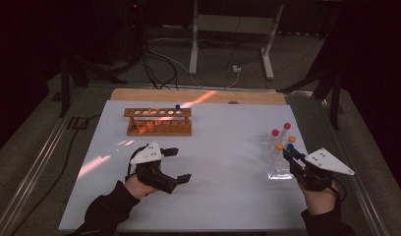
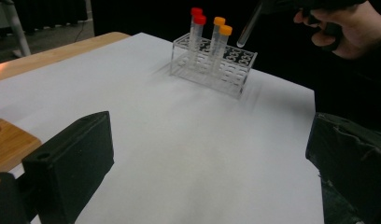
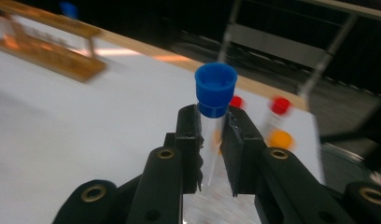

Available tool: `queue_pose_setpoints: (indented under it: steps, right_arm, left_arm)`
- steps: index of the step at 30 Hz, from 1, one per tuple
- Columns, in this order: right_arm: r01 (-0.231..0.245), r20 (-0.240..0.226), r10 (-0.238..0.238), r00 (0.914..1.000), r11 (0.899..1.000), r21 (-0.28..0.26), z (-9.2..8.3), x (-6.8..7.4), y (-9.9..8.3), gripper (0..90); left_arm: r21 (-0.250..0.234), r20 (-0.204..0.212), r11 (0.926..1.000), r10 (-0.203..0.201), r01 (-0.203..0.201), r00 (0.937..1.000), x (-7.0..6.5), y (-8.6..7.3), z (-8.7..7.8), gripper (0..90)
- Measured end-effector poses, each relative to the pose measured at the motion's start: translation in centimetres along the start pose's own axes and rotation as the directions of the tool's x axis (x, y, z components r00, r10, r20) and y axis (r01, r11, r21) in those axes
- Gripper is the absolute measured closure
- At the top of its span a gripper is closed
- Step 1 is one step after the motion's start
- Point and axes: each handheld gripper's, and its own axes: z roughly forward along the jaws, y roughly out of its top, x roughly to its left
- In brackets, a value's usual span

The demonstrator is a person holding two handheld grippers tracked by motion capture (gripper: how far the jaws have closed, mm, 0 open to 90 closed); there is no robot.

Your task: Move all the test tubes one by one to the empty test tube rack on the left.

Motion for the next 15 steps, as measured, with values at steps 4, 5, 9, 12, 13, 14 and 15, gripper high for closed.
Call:
queue_pose_setpoints:
  steps: [4, 5, 9, 12, 13, 14, 15]
  right_arm:
    - [0.004, -0.107, -0.005, 0.9943, 1.0, -0.009, 0.6, 1.7, 0.5, 77.0]
    - [0.004, -0.133, -0.005, 0.9911, 1.0, -0.008, 1.0, 2.2, 0.5, 77.1]
    - [0.031, -0.232, -0.028, 0.9724, 0.999, 0.01, 2.5, 4.3, 0.4, 77.0]
    - [0.053, -0.301, -0.042, 0.9527, 0.998, 0.03, 3.6, 5.9, 0.1, 77.0]
    - [0.056, -0.321, -0.041, 0.9462, 0.998, 0.036, 4.0, 6.5, 0.0, 77.0]
    - [0.06, -0.346, -0.041, 0.9374, 0.997, 0.044, 4.3, 7.0, -0.1, 77.0]
    - [0.066, -0.364, -0.044, 0.9303, 0.997, 0.05, 4.6, 7.6, -0.1, 77.1]
  left_arm:
    - [-0.001, 0.016, 1.0, 0.002, -0.002, 0.9999, -0.3, 0.4, 0.2, 1.9]
    - [-0.001, 0.019, 1.0, 0.002, -0.002, 0.9998, -0.4, 0.4, 0.2, 1.9]
    - [0.004, 0.039, 1.0, 0.001, -0.001, 0.9992, -0.7, 0.7, 0.4, 1.9]
    - [0.01, 0.047, 0.9999, 0.01, -0.01, 0.9989, -1.1, 0.9, 0.7, 2.0]
    - [0.01, 0.053, 0.9999, 0.009, -0.01, 0.9985, -1.1, 1.0, 0.8, 2.0]
    - [0.014, 0.055, 0.9998, 0.011, -0.012, 0.9984, -1.3, 1.1, 0.8, 2.0]
    - [0.015, 0.065, 0.9997, 0.017, -0.018, 0.9977, -1.3, 1.2, 0.9, 2.1]
